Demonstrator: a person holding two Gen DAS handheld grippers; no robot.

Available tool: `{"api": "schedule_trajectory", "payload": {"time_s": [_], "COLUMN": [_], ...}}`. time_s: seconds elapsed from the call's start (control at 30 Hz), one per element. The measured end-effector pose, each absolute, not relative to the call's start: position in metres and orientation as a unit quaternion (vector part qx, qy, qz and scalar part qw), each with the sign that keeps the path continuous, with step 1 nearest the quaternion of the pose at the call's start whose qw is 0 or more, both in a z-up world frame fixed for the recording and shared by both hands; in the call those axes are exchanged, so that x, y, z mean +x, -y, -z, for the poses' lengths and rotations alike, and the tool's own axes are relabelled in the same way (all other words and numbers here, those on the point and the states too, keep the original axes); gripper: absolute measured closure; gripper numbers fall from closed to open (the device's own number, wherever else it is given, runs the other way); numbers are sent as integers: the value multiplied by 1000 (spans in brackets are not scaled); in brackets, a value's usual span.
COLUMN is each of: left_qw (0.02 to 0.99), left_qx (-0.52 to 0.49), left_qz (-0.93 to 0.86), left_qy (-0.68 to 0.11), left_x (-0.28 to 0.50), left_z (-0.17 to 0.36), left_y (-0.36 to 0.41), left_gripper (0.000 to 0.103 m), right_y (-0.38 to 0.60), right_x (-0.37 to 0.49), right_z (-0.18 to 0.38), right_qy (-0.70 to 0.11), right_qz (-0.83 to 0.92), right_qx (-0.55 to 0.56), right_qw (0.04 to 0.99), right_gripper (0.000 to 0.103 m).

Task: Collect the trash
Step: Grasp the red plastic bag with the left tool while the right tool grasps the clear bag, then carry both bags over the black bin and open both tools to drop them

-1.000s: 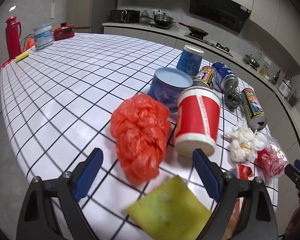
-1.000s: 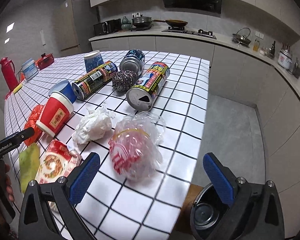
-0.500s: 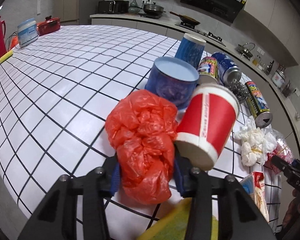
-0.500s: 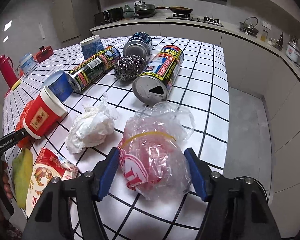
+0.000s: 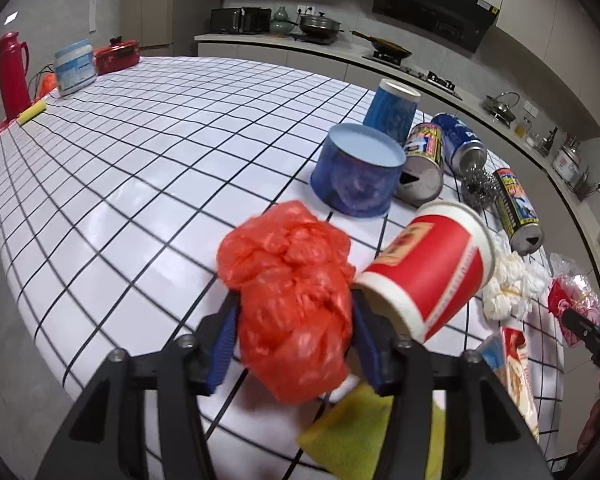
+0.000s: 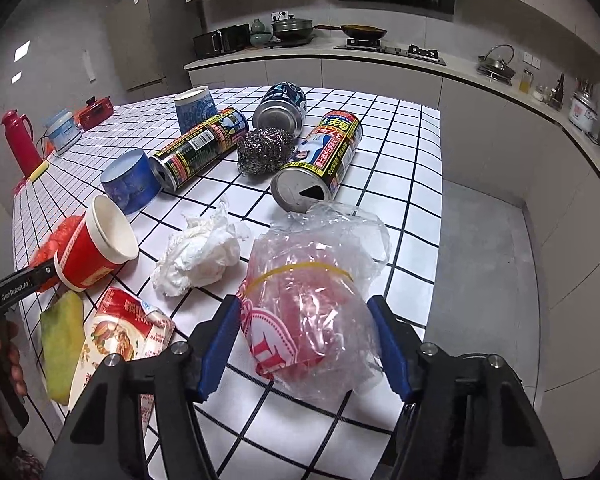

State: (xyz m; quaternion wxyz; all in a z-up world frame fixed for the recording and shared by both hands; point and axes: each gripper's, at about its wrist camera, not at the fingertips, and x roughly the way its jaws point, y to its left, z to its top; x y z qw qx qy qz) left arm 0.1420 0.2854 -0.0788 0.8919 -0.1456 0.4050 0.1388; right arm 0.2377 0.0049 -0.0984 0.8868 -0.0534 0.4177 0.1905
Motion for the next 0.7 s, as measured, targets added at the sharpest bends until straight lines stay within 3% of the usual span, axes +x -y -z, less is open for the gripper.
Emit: {"api": "schedule_trajectory", "payload": {"time_s": [0.13, 0.2, 0.23, 0.33, 0.7], "left_qw": [896, 896, 895, 897, 926], "left_qx": [-143, -148, -152, -148, -125], "left_qz": [-138, -129, -126, -118, -105], "left_qy": [-396, -397, -400, -400, -341], "left_x": [133, 135, 137, 137, 128], "left_z": [77, 79, 80, 82, 35], "left_y": [-283, -286, -287, -289, -271], "left_gripper": [38, 48, 61, 66, 67], "right_y": [-4, -3, -3, -3, 7], "right_x": [234, 233, 232, 231, 223], "right_z": [99, 100, 101, 101, 80], "right_qy": [-417, -417, -418, -420, -393], "right_qz": [-190, -193, -193, -195, -181], "right_qx": [-52, -49, -48, -47, -38], "right_qw": [887, 887, 886, 885, 901], "right_gripper": [36, 36, 37, 40, 40]}}
